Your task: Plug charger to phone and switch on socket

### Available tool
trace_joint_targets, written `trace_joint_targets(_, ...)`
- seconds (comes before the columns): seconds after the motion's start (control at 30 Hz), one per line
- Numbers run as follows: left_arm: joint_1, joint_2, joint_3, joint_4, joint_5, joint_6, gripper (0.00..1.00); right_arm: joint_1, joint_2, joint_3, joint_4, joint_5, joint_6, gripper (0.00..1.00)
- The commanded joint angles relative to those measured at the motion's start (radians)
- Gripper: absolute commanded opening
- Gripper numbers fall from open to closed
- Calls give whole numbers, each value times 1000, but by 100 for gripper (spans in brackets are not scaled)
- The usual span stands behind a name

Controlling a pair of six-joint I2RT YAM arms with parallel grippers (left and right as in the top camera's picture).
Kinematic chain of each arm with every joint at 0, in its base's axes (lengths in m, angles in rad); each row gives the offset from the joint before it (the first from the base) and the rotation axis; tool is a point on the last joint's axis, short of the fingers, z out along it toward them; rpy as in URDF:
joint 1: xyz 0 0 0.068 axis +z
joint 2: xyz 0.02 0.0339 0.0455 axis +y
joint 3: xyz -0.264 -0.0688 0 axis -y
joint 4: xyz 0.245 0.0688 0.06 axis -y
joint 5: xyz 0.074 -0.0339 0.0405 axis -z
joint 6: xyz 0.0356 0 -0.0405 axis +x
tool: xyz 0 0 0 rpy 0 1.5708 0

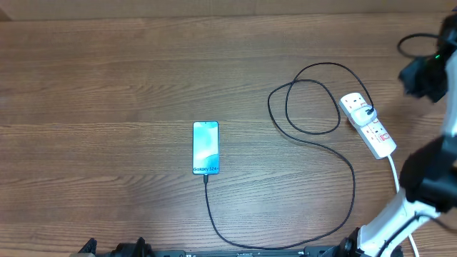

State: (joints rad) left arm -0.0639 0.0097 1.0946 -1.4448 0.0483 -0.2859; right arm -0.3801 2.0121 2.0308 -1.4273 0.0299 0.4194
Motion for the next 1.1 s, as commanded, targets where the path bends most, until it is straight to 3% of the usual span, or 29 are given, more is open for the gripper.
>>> trace_joint_targets(0.0,4,-5,5,0,8,-10,100,42,-224,124,57,-179,48,4)
trace_joint_targets(0.17,4,-5,5,0,8,-10,100,105,-450,140,399,-526,156,4)
trace_joint_targets(0.23,4,-5,5,0,8,-10,100,193,-544,140,613,-504,145,4)
trace_joint_targets(0.3,3,-5,5,0,8,-10,99,275,-592,140,691,-441,57,4)
trace_joint_targets(0.43,2,-5,5,0,8,-10,100,395,-644,140,660,-338,-186,4)
trace_joint_targets(0.53,-5,-5,5,0,8,-10,100,431,-655,137,589,-267,-286,4)
trace_joint_targets(0.8,-72,-5,5,0,8,-10,100,442,-770,21,587,-157,-294,4)
trace_joint_targets(1.07,-40,-5,5,0,8,-10,100,441,-1087,-422,728,-68,-293,9)
